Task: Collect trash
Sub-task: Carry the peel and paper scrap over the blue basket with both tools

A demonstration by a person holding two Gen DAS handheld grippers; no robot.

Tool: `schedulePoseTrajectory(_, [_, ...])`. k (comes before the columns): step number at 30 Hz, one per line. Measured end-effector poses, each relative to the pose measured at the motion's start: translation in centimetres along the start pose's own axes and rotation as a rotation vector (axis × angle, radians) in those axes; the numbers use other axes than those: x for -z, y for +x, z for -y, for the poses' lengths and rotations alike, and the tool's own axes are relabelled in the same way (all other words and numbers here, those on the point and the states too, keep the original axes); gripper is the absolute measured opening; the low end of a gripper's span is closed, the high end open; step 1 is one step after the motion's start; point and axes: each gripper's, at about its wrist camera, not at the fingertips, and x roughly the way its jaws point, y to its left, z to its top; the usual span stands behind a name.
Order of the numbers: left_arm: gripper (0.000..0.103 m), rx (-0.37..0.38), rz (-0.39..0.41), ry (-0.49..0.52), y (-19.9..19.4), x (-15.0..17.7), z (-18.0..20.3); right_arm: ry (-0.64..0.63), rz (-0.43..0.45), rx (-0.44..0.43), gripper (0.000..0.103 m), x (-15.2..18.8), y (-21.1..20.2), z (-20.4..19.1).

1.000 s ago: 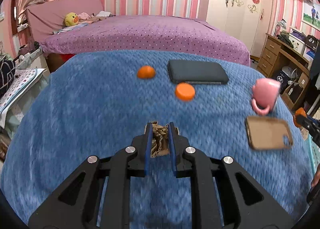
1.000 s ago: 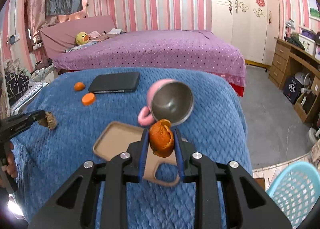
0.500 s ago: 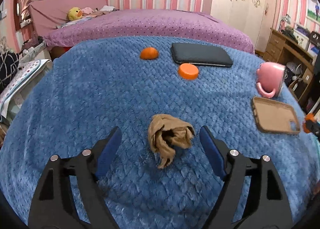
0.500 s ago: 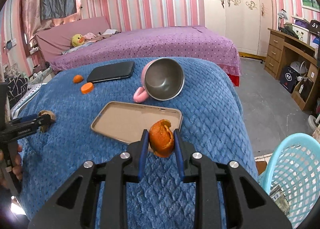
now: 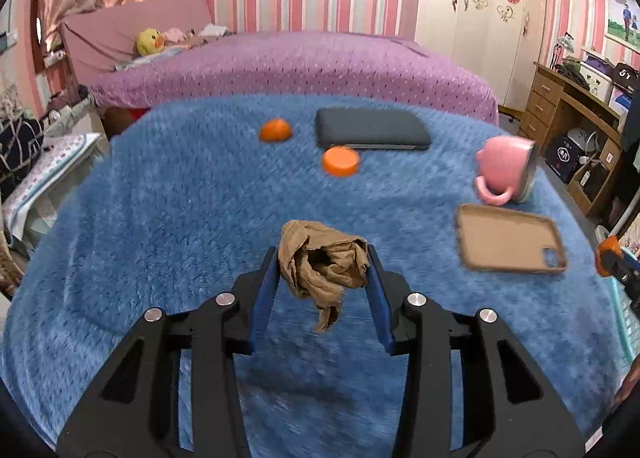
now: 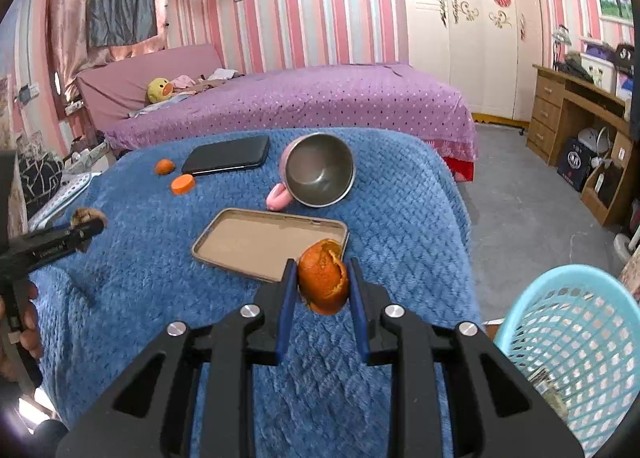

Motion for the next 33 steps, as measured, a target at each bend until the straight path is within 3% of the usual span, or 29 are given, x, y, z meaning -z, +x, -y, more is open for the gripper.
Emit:
schedulePoseTrajectory(7, [0.042, 0.045, 0.074, 0.03, -4.4, 0.4, 5.4, -0.052, 0.022, 0.05, 0.025, 0.3, -4.1, 2.1])
schedulePoseTrajectory(20, [0.042, 0.154, 0.139, 0.157, -9.8, 3.1, 18.1, -0.002, 0.072, 0.195, 0.025, 1.7, -12.0, 11.8])
schedulePoseTrajectory(33, [0.042, 0.289, 0.168, 0.207, -12.2, 5.4, 27.9, 0.055, 0.108, 0.31, 0.025, 3.6, -16.5, 19.9])
